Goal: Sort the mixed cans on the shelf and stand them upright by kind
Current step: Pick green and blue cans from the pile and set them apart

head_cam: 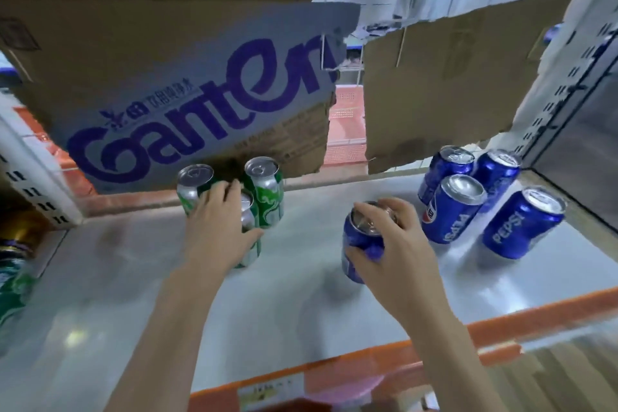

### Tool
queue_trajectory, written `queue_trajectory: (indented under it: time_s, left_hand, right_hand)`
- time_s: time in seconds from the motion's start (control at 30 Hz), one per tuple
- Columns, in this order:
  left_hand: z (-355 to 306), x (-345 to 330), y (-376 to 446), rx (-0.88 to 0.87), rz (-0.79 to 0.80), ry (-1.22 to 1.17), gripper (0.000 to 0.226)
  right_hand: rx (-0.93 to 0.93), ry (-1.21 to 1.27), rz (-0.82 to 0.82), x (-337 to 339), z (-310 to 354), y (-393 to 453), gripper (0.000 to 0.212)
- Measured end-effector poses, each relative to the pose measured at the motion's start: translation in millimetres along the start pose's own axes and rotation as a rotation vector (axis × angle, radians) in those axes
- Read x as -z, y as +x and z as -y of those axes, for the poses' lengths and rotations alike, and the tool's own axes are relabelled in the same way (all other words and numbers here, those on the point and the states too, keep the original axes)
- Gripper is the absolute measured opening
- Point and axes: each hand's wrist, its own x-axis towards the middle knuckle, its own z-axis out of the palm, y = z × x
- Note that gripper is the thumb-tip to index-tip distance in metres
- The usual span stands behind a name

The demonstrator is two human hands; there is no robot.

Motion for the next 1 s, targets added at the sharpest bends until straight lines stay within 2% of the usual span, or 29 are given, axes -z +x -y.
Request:
queue_trajectory:
  time_s: [0.1, 0.23, 0.4, 0.53, 0.7, 0.83, 1.0]
  left_hand:
    - [-10, -3, -8, 0.065, -0.024, -0.002, 0.086]
    - [-15, -5, -15, 0.108, -0.072, 0.016, 0.088]
    - [-22, -15, -19, 0.064, -0.189, 0.092, 0.082]
    - [-42, -28, -17, -0.028, -0.345, 0.046, 0.072]
    - [-74, -39, -17, -0.133, -0.344, -0.009, 0.051]
    - [-83, -51, -22, -0.149, -0.294, 0.007, 0.038]
    - [-85, -57, -27, -0.145, -0.238, 0.041, 0.037]
  right_hand:
    - [0.035, -0.055, 0.058, 13, -19, 27, 0.049]
    - [0.064, -0.165, 0.115, 28, -42, 72, 0.060]
    - [0.009, -0.358, 0.211, 35, -68, 126, 0.055]
    - [-0.030, -0.476, 0.287, 34, -84, 152, 0.047]
    - [-0.013, -0.588, 0.331, 34, -99, 175, 0.051]
    - [-0.008, -0.627, 0.366, 27, -108, 183, 0.053]
    - [0.033, -0.663, 0.308, 17, -112, 180, 0.047]
